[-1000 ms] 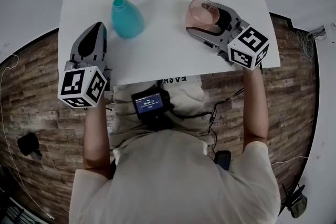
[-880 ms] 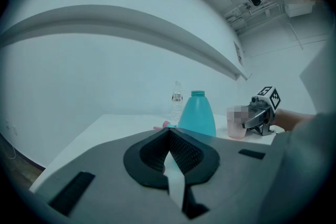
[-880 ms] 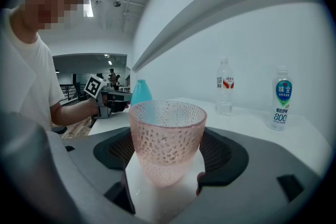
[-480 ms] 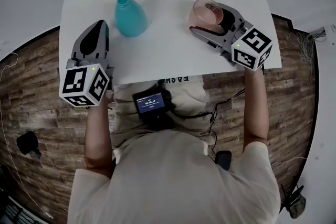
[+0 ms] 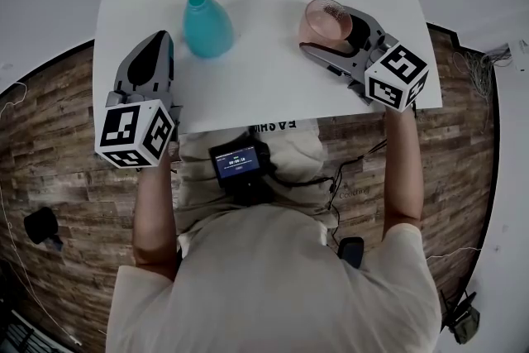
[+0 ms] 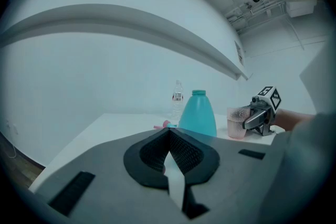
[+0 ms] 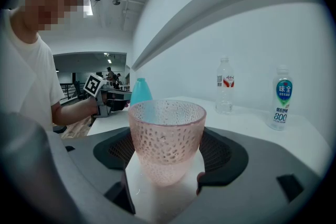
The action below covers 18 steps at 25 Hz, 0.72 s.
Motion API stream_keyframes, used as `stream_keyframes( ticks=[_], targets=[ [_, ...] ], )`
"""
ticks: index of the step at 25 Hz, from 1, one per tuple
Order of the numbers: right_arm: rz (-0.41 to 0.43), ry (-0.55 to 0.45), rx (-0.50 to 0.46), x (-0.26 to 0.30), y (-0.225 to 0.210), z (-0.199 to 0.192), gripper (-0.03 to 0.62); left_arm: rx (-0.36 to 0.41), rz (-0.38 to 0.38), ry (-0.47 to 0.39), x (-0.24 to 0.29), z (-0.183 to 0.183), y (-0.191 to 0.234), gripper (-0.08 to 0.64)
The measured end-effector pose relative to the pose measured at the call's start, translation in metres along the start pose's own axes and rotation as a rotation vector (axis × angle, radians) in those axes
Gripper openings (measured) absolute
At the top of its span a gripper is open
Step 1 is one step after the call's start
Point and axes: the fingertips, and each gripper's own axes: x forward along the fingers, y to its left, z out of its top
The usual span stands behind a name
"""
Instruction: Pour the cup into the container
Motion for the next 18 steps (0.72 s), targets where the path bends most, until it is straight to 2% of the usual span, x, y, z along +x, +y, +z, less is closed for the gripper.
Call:
stream_keyframes(
  ticks=[18],
  targets=[
    [-0.019,0.013,-0.015,-0.0001,-0.0009,-0.0003,0.368,0.002,-0.006,0.003,0.001,0.0004,-0.0013,0.01]
  ],
)
